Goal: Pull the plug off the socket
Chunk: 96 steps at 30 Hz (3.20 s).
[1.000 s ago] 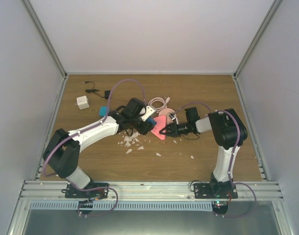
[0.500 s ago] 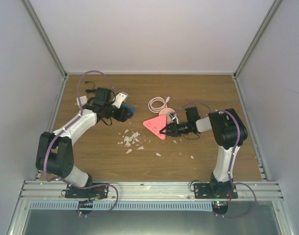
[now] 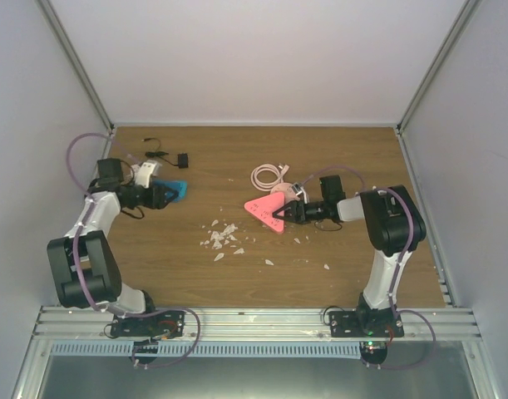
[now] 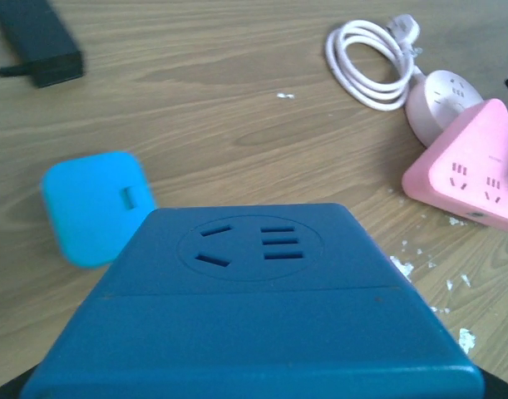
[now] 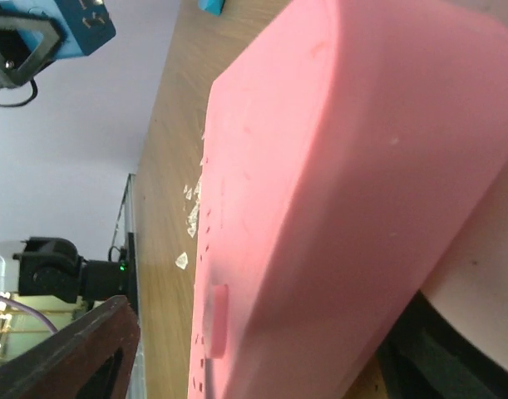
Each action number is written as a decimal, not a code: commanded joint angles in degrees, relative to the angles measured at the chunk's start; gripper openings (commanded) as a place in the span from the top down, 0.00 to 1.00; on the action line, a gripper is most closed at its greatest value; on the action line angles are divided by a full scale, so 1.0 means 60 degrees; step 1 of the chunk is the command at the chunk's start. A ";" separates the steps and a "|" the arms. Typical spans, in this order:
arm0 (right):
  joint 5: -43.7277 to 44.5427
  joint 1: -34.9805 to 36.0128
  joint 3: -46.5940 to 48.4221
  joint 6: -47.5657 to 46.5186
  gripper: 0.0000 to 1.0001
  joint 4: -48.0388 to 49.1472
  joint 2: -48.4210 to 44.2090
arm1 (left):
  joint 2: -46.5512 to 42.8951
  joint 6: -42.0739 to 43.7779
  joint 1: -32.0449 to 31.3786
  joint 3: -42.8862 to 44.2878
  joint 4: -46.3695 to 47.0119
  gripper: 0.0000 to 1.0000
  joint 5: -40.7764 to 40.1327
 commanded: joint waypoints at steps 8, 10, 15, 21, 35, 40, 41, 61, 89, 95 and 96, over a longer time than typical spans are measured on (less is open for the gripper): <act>0.1956 -0.0147 -0.0325 -0.0663 0.04 -0.0755 0.0605 | 0.1765 0.2022 0.2918 0.0582 -0.1208 0.76 0.1376; 0.2005 -0.0147 -0.0283 -0.0755 0.03 -0.0854 0.0607 | 0.2076 0.2116 0.3047 0.0667 -0.1301 0.74 0.1304; 0.2047 -0.0150 -0.0214 -0.0856 0.02 -0.0974 0.0652 | 0.2566 0.2122 0.3151 0.0803 -0.1156 0.71 0.1229; 0.1996 -0.0150 -0.0206 -0.0856 0.02 -0.0975 0.0653 | 0.3250 0.2026 0.3144 0.1201 -0.1221 0.69 0.1246; 0.1817 -0.0153 -0.0195 -0.0846 0.06 -0.0931 0.0743 | 0.4116 0.1619 0.3201 0.1816 -0.1539 0.29 0.0745; 0.1759 -0.0152 -0.0176 -0.0827 0.07 -0.0916 0.0782 | 0.4073 0.1307 0.3371 0.1842 -0.1317 0.20 0.0196; 0.1754 -0.0152 -0.0183 -0.0826 0.07 -0.0916 0.0775 | 0.4105 0.1272 0.3409 0.1901 -0.1331 0.19 0.0173; 0.1771 -0.0162 -0.0212 -0.0862 0.08 -0.0946 0.0760 | 0.3804 0.1414 0.4109 0.2179 -0.1461 0.02 -0.0416; 0.1869 -0.0199 -0.0114 -0.1334 0.05 -0.1467 0.0663 | 0.1975 0.2137 0.3924 0.2993 -0.1221 0.01 -0.0901; 0.1956 -0.0323 -0.0014 -0.1738 0.01 -0.2087 0.0568 | 0.0864 0.2045 0.2967 0.2935 -0.0932 0.01 -0.1586; 0.1980 -0.0349 0.0022 -0.1836 0.01 -0.2231 0.0557 | 0.0698 0.2052 0.2717 0.2922 -0.0914 0.01 -0.1656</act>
